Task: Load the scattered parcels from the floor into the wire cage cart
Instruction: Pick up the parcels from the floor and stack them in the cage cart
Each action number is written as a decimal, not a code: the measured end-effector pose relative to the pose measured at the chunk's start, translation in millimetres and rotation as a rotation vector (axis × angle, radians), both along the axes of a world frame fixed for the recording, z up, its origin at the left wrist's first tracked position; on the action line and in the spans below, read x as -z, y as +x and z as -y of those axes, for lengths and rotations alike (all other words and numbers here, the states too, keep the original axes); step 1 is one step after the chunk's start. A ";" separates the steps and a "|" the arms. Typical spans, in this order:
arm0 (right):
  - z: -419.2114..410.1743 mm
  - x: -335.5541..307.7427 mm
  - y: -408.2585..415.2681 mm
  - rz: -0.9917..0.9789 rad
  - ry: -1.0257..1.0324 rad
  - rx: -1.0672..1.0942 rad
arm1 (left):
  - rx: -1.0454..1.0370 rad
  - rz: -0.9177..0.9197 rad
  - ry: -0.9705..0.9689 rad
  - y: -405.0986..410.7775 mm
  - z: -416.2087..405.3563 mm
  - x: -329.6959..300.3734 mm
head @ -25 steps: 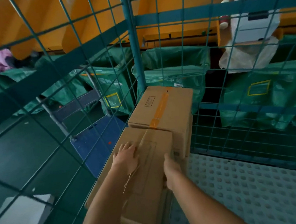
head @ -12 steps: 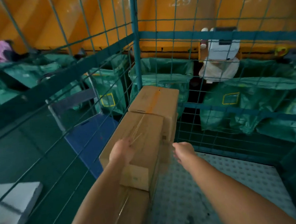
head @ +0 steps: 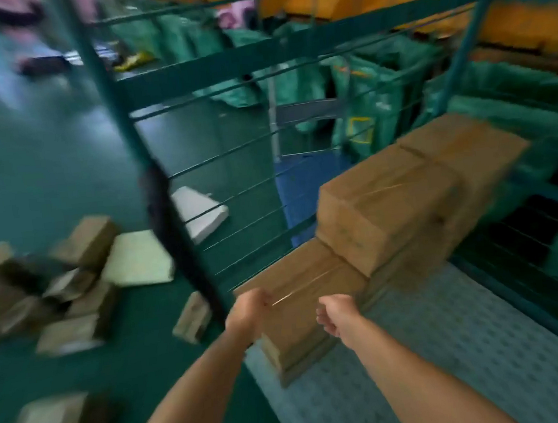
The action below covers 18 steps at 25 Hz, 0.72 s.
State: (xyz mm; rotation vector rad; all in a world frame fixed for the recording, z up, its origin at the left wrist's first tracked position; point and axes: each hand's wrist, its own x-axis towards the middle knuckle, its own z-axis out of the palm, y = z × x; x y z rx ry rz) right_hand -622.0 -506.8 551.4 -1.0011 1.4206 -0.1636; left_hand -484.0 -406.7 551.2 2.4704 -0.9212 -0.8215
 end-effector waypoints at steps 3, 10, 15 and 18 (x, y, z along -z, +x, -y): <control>-55.7 11.1 24.2 0.019 0.002 -0.201 | -0.230 0.000 0.060 -2.3 -105.8 8.4; -217.1 30.7 100.9 -0.067 0.005 -0.695 | -0.800 -0.166 -0.034 -16.8 -319.2 25.7; -345.6 40.0 162.6 -0.152 -0.021 -0.995 | -1.122 -0.281 -0.121 -17.5 -445.8 54.8; -418.8 46.1 197.8 -0.171 -0.053 -1.108 | -1.244 -0.332 -0.157 -6.0 -508.0 72.4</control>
